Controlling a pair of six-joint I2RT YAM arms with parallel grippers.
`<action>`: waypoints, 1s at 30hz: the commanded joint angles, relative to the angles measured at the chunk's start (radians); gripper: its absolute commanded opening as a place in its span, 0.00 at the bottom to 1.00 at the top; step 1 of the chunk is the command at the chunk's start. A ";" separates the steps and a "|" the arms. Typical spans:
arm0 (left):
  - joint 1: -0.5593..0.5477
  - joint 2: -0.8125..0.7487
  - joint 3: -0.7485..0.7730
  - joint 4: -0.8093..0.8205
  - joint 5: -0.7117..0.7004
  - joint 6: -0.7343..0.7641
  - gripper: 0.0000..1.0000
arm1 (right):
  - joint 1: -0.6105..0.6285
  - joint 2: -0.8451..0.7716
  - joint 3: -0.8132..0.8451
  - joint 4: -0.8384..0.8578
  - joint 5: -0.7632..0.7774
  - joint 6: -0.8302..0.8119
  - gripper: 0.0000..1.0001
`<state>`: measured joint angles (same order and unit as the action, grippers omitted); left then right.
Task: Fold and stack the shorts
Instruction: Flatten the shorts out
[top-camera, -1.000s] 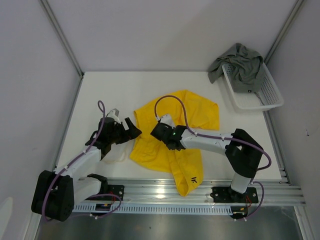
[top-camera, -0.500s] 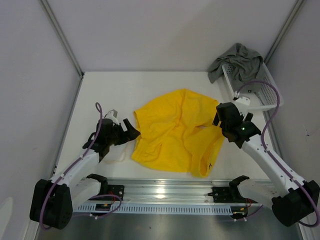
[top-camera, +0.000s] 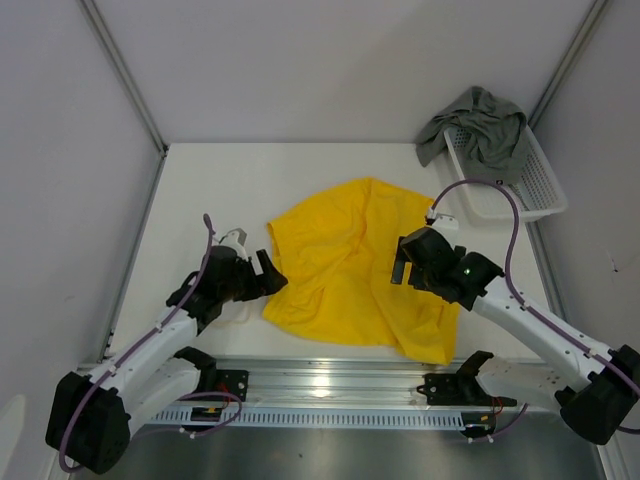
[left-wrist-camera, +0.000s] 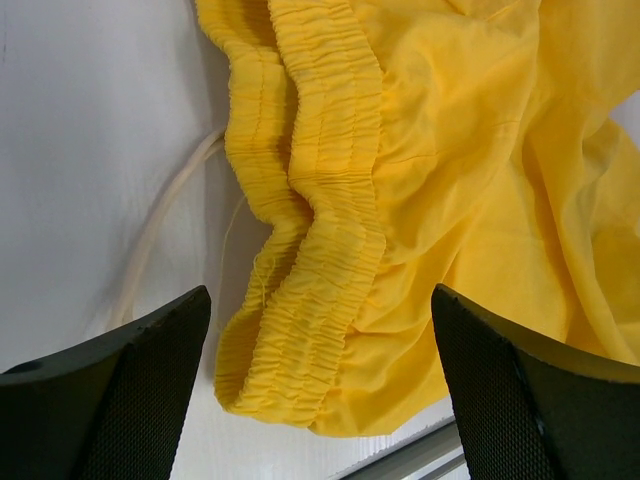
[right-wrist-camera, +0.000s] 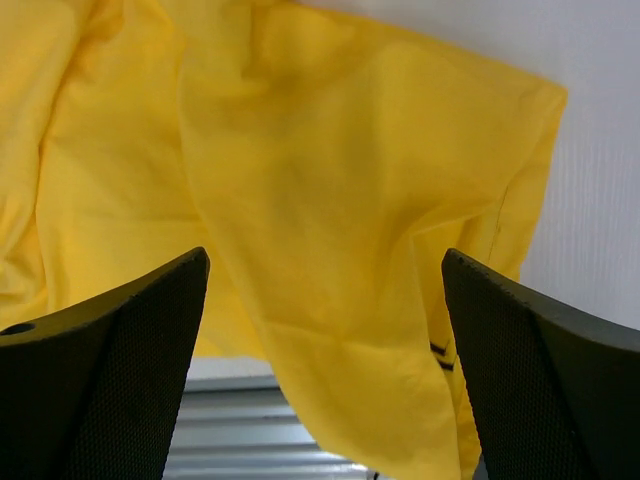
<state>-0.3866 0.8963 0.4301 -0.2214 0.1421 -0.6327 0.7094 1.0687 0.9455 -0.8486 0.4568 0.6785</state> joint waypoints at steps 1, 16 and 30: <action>-0.026 -0.053 0.001 -0.097 -0.053 -0.039 0.92 | 0.041 -0.032 0.010 -0.134 0.006 0.163 0.99; -0.080 -0.033 -0.030 -0.205 -0.070 -0.142 0.83 | 0.062 -0.047 -0.030 -0.093 -0.018 0.263 0.99; -0.115 0.311 0.041 0.056 0.047 -0.107 0.19 | 0.021 -0.012 -0.060 0.048 -0.061 0.204 0.99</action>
<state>-0.4942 1.1500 0.4179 -0.2184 0.1799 -0.7536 0.7456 1.0515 0.8959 -0.8692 0.4004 0.8997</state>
